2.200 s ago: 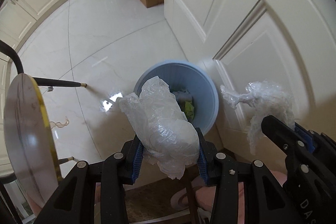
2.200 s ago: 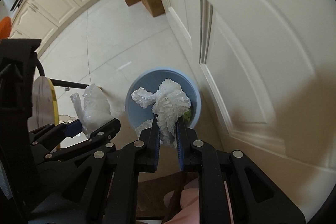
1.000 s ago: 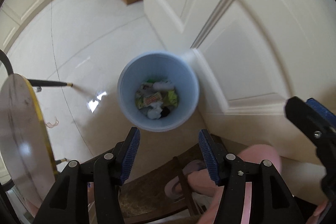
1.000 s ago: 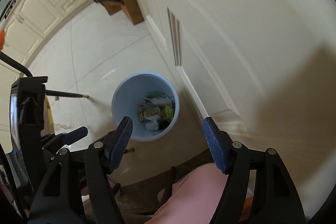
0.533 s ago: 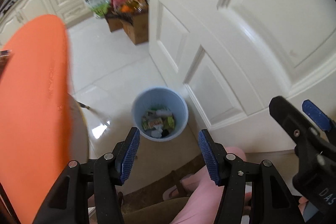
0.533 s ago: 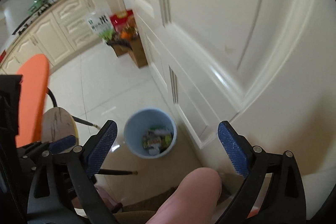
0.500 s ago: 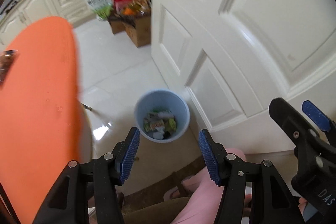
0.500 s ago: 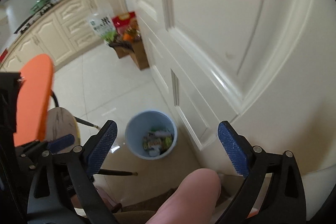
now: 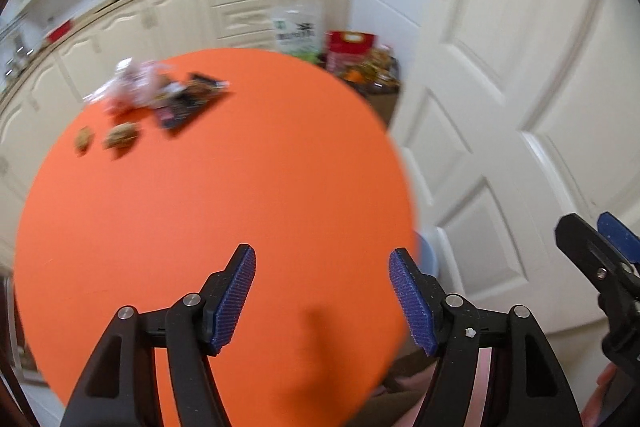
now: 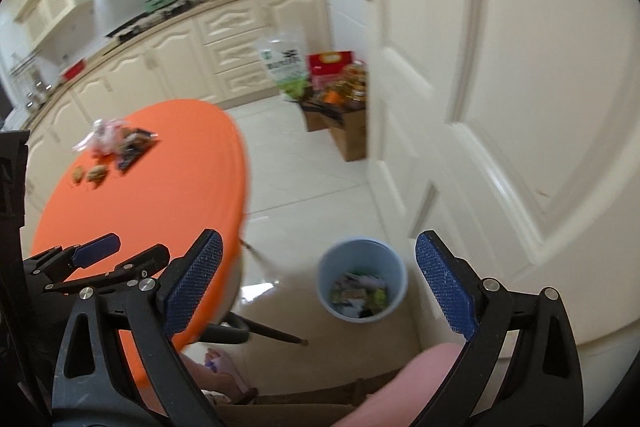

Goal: Collect trash
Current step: 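Move both grippers back from the bin to the orange table, then grasp the brown lump with the left gripper while the right grasps another brown lump, then carry the brown lump in the left gripper while the right carries its lump to the bin, then open both grippers over the blue bin to drop both brown lumps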

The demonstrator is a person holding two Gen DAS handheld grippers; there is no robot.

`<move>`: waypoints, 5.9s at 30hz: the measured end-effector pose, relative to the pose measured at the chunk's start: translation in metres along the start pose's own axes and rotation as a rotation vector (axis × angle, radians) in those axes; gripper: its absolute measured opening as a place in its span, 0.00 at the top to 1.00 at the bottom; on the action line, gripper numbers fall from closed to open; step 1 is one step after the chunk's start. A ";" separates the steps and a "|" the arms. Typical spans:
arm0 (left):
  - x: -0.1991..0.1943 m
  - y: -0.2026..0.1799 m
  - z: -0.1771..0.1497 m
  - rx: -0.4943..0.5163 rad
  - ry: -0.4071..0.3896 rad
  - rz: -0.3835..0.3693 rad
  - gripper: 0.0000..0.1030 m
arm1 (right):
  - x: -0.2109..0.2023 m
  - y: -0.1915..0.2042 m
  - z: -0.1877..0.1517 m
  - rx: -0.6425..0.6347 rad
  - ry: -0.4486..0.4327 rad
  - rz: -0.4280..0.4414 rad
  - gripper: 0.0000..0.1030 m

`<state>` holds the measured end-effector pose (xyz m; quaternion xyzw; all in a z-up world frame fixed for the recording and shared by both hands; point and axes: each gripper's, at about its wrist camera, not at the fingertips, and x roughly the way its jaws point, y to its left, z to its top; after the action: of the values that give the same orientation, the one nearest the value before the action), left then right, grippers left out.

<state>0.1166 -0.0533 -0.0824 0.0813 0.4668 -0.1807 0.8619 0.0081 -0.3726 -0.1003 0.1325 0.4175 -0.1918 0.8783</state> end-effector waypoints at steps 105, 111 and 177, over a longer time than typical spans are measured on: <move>0.063 0.146 0.046 -0.034 -0.088 0.103 0.81 | 0.101 0.173 0.032 -0.203 0.107 0.314 0.58; 0.059 0.060 0.041 0.097 -0.076 0.023 0.81 | 0.079 0.080 0.023 -0.048 0.069 0.222 0.58; 0.426 -0.197 0.012 0.266 0.496 -0.251 0.36 | 0.272 -0.192 -0.100 0.338 0.516 -0.163 0.30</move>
<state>0.2625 -0.3393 -0.4254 0.1766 0.6415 -0.3201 0.6744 0.0115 -0.5658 -0.3890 0.2869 0.5980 -0.2880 0.6907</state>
